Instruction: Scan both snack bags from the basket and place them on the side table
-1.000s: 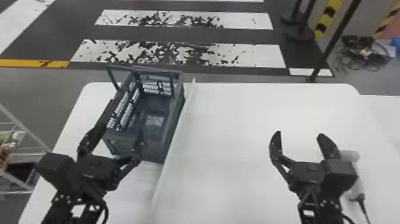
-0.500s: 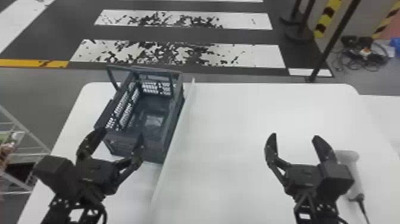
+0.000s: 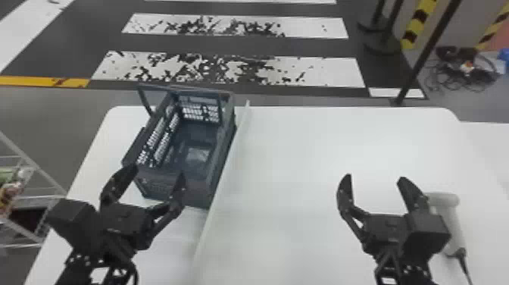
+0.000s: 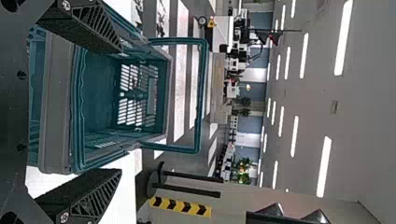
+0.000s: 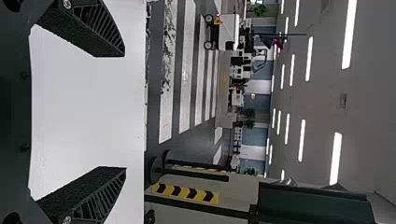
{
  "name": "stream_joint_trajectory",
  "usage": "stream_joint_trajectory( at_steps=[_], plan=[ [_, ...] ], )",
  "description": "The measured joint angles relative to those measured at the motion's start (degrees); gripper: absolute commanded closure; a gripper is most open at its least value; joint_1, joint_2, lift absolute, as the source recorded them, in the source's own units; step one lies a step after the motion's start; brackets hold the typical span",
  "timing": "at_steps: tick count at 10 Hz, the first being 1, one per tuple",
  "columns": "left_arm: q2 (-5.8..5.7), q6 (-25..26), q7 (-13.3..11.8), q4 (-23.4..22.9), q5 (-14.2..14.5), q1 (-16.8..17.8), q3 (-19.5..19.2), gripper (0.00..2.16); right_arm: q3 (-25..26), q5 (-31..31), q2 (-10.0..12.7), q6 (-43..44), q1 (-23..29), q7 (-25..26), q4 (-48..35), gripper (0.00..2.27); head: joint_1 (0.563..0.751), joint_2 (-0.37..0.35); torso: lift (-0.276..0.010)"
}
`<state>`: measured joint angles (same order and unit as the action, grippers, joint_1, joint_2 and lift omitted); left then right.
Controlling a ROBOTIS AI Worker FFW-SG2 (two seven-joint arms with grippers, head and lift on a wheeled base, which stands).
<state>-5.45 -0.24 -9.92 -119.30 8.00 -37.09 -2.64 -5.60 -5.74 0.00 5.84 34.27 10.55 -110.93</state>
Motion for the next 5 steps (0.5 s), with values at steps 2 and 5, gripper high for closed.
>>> stream_joint_trajectory(
  at_steps=[2, 5],
  plan=[
    [0.07, 0.0, 0.0, -0.1, 0.0, -0.1, 0.0, 0.09, -0.5, -0.1, 0.0, 0.1, 0.2, 0.0, -0.3, 0.06, 0.695, 0.022, -0.075],
    [0.27, 0.0, -0.2, -0.7, 0.0, -0.7, 0.0, 0.09, -0.7, -0.1, 0.0, 0.5, 0.4, 0.0, -0.5, 0.06, 0.695, 0.025, -0.075]
  ],
)
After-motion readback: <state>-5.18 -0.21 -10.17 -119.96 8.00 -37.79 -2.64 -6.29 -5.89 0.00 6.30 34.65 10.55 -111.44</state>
